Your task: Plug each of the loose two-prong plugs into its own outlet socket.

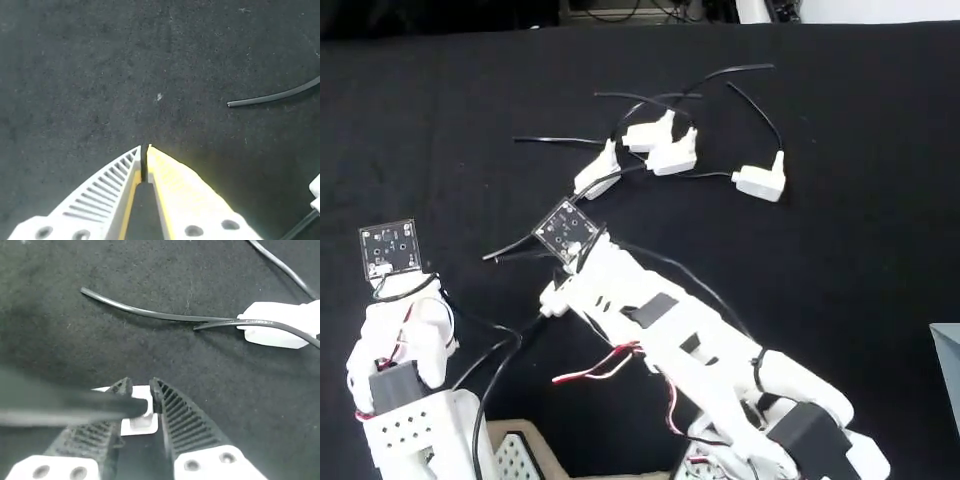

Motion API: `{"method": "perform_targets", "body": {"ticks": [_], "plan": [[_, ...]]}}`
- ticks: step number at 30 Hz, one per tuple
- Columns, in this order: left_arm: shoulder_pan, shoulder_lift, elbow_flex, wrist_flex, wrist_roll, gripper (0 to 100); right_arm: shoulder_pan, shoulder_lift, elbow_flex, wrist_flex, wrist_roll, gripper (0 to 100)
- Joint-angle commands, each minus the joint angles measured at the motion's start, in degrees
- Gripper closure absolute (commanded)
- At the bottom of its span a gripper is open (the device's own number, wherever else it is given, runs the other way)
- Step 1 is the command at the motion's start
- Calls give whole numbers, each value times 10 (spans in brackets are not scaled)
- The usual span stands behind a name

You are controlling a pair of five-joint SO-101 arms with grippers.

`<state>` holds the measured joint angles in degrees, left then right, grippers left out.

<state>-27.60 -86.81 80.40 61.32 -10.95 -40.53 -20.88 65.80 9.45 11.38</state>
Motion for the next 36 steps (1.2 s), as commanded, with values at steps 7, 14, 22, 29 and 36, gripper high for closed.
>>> {"method": "perform_targets", "body": {"ticks": [7,14,22,29,36], "plan": [[0,-3,-3,4,-4,963,-7,3,-21,15,-76,986],[0,-2,-3,4,-4,963,-4,65,-38,13,-98,986],[0,-2,-3,4,-4,963,-3,91,-40,18,-99,986],[0,-4,-3,5,-4,963,-4,80,-58,102,-65,986],[0,-4,-3,5,-4,963,-3,75,-84,142,-67,860]]}}
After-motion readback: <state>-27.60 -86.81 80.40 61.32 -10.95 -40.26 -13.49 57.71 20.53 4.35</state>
